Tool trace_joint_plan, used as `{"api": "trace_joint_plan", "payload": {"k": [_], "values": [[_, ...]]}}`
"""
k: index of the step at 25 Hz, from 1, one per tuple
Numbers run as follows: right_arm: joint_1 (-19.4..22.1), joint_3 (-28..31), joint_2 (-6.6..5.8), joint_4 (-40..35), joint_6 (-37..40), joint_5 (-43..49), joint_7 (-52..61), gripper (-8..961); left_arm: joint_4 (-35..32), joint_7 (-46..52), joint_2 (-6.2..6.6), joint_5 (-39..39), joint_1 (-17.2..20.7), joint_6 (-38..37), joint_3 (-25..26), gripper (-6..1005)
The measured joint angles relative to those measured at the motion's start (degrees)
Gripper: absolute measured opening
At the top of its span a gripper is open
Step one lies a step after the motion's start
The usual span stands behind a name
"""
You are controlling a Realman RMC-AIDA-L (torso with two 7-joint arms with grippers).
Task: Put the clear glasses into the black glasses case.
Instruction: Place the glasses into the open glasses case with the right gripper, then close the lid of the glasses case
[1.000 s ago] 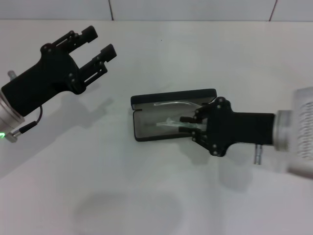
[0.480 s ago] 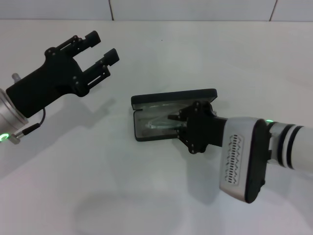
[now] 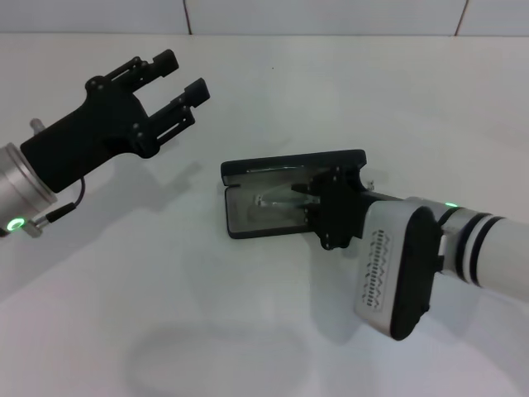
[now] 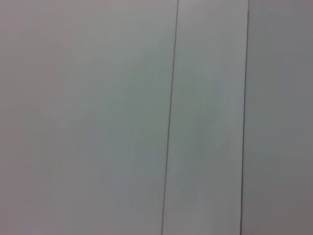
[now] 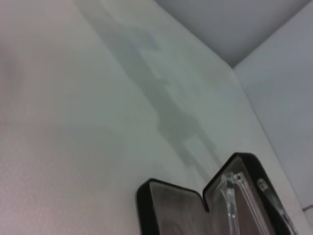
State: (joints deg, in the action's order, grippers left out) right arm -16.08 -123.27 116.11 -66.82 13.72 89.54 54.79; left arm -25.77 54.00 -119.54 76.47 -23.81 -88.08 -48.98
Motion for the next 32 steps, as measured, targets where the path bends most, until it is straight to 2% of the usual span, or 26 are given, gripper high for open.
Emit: {"api": "trace_joint_plan", "payload": {"k": [4, 15, 24, 29, 32], "values": [[-0.35, -1.95, -0.01, 0.61, -2.4, 0.05, -0.01, 232, 0.04, 0.2, 0.01, 0.46, -0.53, 0.02, 0.01, 620], [-0.14, -2.99, -0.07, 0.61, -2.24, 0.07, 0.03, 238, 0.1, 0.78, 0.01, 0.68, -0.7, 0.02, 0.03, 620], [1.77, -3.27, -0.5, -2.38, -1.55, 0.14, -0.19, 286, 0.11, 0.85, 0.01, 1.22, -0.1, 0.01, 0.03, 620], [2.57, -2.73, -0.75, -4.15, 3.37, 0.36, -0.13, 304, 0.1, 0.87, 0.06, 1.24, 0.74, -0.04, 0.02, 620], [3.31, 0.21, -1.03, -5.24, 11.4, 0.38, 0.2, 305, 0.11, 0.9, 0.08, 1.24, 1.04, -0.05, 0.02, 620]]}}
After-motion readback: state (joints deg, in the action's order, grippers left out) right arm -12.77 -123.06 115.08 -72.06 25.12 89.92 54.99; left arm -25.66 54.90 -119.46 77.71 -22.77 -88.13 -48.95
